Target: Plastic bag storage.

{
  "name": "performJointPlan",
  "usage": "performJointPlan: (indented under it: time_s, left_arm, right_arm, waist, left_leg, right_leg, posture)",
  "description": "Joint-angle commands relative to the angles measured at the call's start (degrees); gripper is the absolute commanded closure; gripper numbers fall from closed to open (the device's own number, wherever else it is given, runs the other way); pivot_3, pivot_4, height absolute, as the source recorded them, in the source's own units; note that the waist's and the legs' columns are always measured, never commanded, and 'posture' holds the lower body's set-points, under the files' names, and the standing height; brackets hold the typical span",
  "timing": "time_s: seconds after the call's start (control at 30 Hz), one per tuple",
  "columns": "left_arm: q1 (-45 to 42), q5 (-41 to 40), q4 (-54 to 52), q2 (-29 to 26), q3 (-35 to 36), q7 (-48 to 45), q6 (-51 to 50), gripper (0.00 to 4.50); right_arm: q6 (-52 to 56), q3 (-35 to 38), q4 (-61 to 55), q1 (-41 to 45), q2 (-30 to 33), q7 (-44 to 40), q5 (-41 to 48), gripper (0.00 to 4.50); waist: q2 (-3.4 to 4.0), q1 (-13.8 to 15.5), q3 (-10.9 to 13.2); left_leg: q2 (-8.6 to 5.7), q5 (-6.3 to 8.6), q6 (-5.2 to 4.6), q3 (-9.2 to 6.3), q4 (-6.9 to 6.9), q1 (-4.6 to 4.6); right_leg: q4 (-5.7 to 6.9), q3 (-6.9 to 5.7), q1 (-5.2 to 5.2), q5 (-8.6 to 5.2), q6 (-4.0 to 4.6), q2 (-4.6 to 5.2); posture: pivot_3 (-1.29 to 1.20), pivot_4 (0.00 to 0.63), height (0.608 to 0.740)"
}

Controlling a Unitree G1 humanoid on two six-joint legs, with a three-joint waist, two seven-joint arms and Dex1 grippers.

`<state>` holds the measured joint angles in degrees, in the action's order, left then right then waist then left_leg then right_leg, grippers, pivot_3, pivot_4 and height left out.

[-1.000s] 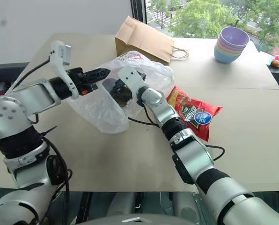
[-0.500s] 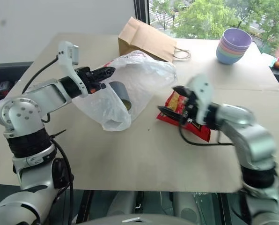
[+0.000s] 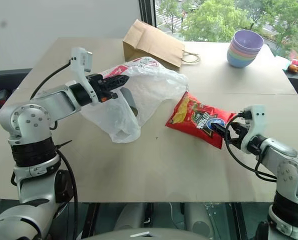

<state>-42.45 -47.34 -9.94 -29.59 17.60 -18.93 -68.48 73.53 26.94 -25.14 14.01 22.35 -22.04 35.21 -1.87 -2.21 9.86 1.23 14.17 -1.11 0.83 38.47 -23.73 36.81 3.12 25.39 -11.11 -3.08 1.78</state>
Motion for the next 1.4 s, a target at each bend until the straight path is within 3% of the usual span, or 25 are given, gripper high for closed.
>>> performJointPlan:
  time_s: [0.03,0.1,0.23,0.37,0.5,0.73,0.93,1.03,1.13,1.4]
  left_arm:
    - [-1.2,-1.4,-2.0,-0.8,1.5,0.2,-0.3,4.50]
    - [-0.8,-1.5,-2.4,-1.0,1.7,0.4,-0.6,4.50]
    - [-0.7,-1.8,-2.6,-1.1,2.4,0.8,-1.1,4.50]
    - [-0.7,-2.9,-3.1,-1.2,3.4,1.1,-2.1,4.50]
    - [-0.9,-3.2,-2.6,-1.8,3.5,0.8,-2.1,4.50]
    - [-0.5,-4.1,-3.6,-2.1,2.2,-0.9,-1.7,4.50]
    - [1.9,-5.9,-7.1,-2.3,2.0,-1.1,-2.5,4.50]
    - [3.4,-7.0,-9.4,-2.3,1.9,-0.9,-3.0,4.50]
    - [4.0,-7.3,-10.0,-2.4,1.9,-0.6,-3.0,4.50]
    - [4.5,-5.9,-9.4,-1.7,1.1,1.4,-1.9,4.50]
  right_arm:
    - [-1.2,-0.8,1.9,1.3,0.2,0.7,0.5,0.26]
    - [-1.8,-2.2,3.2,0.9,0.8,0.6,0.1,0.82]
    - [-2.7,-4.0,3.2,0.2,1.8,-0.6,1.0,2.57]
    - [0.5,0.3,-0.8,1.9,-1.0,0.6,7.5,4.43]
    - [6.2,2.6,-4.4,7.8,-7.6,6.6,14.3,4.48]
    - [12.3,3.1,-0.4,20.2,-23.3,22.4,11.0,4.48]
    - [3.6,7.7,12.4,31.6,-33.9,33.6,7.7,4.48]
    - [-1.8,7.9,18.0,35.6,-35.9,36.4,9.0,4.48]
    - [-6.9,5.6,23.0,37.2,-37.0,36.8,9.3,4.48]
    - [-31.7,-5.0,58.9,46.4,-45.4,20.3,8.8,4.48]
  waist:
    - [0.01,0.0,0.0]
    - [0.01,0.0,0.0]
    - [0.00,0.0,0.0]
    - [0.01,0.0,0.0]
    - [0.01,-0.2,0.0]
    - [0.07,0.1,0.0]
    - [0.08,0.2,0.0]
    - [0.10,-0.1,0.0]
    - [0.11,-0.3,0.0]
    - [0.12,-1.8,0.0]
  left_leg:
    - [0.00,0.00,0.00,0.00,-0.01,-0.03]
    - [-0.01,0.01,-0.01,0.00,-0.02,-0.05]
    - [-0.01,0.01,-0.01,0.00,-0.02,-0.04]
    - [0.00,0.01,-0.01,-0.02,-0.01,-0.03]
    - [0.02,0.01,-0.01,-0.01,-0.01,-0.01]
    - [0.07,0.00,0.00,-0.10,-0.01,-0.09]
    - [-0.05,0.01,-0.02,-0.03,-0.06,-0.17]
    - [-0.03,0.01,-0.01,-0.04,-0.10,-0.16]
    - [0.00,0.01,-0.01,-0.04,-0.13,-0.16]
    - [0.02,0.01,-0.01,0.05,-0.12,-0.08]
  right_leg:
    - [-0.01,0.01,0.03,0.00,0.00,0.01]
    - [-0.02,0.00,0.03,0.00,0.00,0.01]
    - [-0.03,-0.01,0.02,0.00,-0.01,0.01]
    - [-0.01,-0.01,0.02,0.00,-0.01,0.00]
    - [0.00,0.01,0.02,0.00,-0.01,-0.02]
    - [0.04,-0.07,0.08,0.01,0.02,-0.08]
    - [-0.01,-0.08,0.14,0.02,0.01,0.13]
    - [0.01,-0.09,0.18,0.02,0.02,0.11]
    - [0.03,-0.08,0.23,0.02,0.03,0.06]
    - [0.02,0.04,0.19,0.02,0.02,-0.01]
  posture:
    - [0.00,0.150,0.740]
    - [0.00,0.150,0.740]
    - [0.00,0.150,0.740]
    - [0.00,0.150,0.740]
    - [0.00,0.150,0.740]
    - [0.00,0.150,0.740]
    - [0.00,0.150,0.740]
    - [0.00,0.150,0.740]
    - [0.00,0.150,0.740]
    - [0.00,0.150,0.740]
